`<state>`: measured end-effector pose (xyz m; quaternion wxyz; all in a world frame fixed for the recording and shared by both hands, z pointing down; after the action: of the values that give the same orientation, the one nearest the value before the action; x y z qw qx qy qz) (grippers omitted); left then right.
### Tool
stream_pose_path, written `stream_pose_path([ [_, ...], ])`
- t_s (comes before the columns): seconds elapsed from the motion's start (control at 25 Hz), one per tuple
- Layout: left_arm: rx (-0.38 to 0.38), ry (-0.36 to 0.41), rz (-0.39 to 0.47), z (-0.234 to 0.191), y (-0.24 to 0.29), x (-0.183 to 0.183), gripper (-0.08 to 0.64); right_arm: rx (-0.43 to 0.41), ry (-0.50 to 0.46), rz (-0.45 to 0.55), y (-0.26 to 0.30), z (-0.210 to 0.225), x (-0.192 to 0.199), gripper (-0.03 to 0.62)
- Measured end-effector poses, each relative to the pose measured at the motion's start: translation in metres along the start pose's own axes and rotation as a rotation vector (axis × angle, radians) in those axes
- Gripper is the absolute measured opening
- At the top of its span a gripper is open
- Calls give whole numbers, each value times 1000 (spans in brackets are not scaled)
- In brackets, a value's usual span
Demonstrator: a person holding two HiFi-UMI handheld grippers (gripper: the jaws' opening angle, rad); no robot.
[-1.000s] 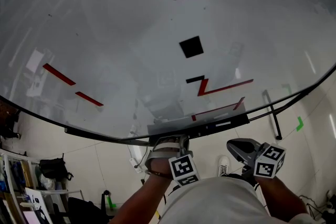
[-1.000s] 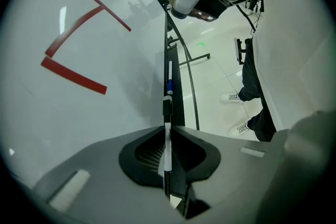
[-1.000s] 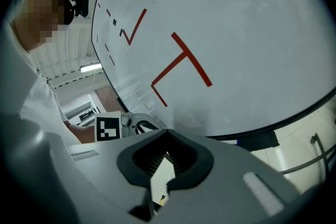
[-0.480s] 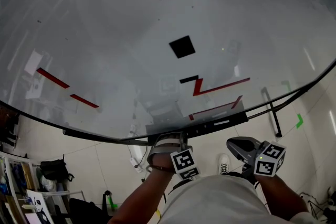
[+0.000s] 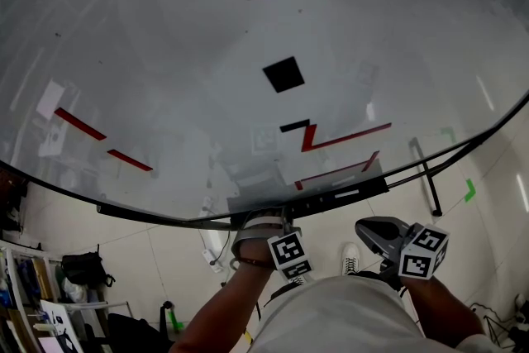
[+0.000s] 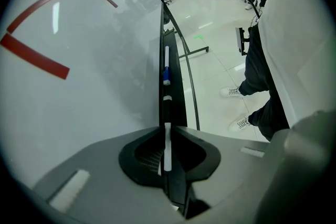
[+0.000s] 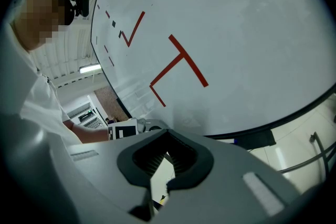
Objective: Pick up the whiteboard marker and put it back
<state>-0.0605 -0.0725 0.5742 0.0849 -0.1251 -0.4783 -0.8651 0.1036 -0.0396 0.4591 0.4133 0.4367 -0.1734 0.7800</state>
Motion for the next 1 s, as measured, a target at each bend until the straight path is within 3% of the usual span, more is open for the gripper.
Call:
stream_pose_path([
  [1.0, -42, -14, 27, -5, 10, 1, 67, 12, -7, -6, -2, 1, -2, 2],
])
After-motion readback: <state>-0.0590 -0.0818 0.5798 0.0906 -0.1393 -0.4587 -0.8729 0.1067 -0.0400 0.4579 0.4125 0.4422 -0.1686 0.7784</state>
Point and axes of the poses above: the fingertips, and each gripper's own axes: y forward along the fingers, z to its right, x out of its underside, the point moved 2 cm from there along -y, backward along the fingers, and after that the axes turned 14 degrees about z, right-handed, at the moved point
